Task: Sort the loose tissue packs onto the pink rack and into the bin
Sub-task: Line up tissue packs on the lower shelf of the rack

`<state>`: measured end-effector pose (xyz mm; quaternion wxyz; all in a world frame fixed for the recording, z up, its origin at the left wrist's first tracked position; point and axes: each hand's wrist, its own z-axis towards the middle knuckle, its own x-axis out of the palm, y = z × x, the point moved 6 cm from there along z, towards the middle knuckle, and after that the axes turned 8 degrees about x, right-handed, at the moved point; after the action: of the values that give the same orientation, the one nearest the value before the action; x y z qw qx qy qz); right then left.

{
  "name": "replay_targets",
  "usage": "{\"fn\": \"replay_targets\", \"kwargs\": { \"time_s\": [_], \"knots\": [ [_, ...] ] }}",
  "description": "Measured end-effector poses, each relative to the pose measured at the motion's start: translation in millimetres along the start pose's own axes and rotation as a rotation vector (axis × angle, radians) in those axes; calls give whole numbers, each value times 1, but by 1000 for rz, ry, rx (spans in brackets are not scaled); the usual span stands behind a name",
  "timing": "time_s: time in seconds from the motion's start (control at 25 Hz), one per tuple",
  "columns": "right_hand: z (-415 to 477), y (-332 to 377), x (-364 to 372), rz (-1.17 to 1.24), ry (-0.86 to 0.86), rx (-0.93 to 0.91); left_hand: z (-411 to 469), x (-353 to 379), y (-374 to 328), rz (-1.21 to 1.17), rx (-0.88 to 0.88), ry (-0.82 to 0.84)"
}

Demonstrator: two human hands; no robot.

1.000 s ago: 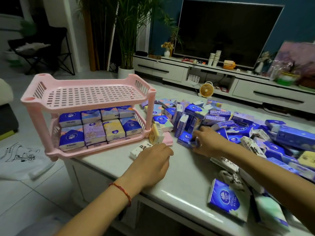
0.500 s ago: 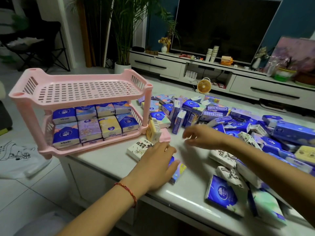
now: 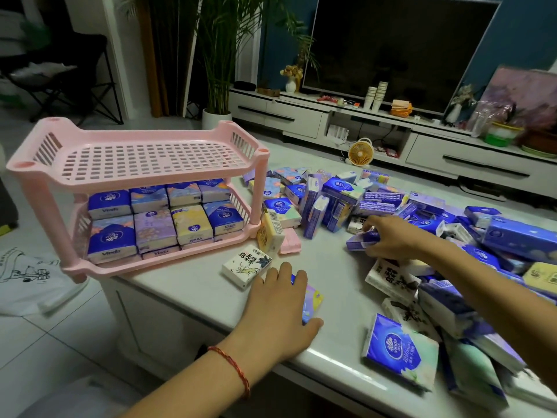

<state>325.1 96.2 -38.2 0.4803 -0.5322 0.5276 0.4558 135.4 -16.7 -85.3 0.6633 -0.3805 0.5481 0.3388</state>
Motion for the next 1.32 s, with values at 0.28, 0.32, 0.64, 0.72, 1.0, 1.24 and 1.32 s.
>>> {"fn": "replay_targets", "kwargs": {
  "time_s": [0.28, 0.32, 0.64, 0.72, 1.0, 1.24, 1.32],
  "knots": [
    [-49, 57, -64, 41, 55, -135, -7, -8, 5, -61, -52, -49],
    [-57, 73, -67, 89, 62, -186, -9, -11, 2, -88, -15, -89],
    [-62, 171, -54, 565, -62, -383, -47, -74, 84, -17, -12, -416],
    [-57, 195, -43, 691, -109, -402, -69, -84, 127, 37, -148, -472],
    [-49, 269, -20, 640, -357, -572, -100, -87, 180, -53, -287, -442],
    [-41, 291, -3, 412, -297, -546, -86, -79, 189, 24, -286, -372],
    [-42, 289, -4, 423, -265, -560, -87, -77, 189, 109, -303, -359]
  ]
}}
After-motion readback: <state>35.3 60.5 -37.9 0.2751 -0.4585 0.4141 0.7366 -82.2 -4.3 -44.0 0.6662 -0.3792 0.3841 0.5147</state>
